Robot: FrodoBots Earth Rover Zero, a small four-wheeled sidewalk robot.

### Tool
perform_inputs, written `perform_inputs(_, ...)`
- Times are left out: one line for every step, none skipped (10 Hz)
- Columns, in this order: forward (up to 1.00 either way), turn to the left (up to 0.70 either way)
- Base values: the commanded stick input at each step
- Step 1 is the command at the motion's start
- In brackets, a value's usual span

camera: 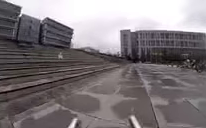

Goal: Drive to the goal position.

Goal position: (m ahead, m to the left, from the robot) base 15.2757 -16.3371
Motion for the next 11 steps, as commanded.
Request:
perform_inputs(0.7,0.0)
perform_inputs(0.7,0.0)
perform_inputs(0.7,0.0)
perform_inputs(0.7,0.0)
perform_inputs(0.7,0.0)
perform_inputs(0.7,0.0)
perform_inputs(0.7,0.0)
perform_inputs(0.7,0.0)
perform_inputs(0.7,0.0)
perform_inputs(0.7,0.0)
perform_inputs(0.7,0.0)
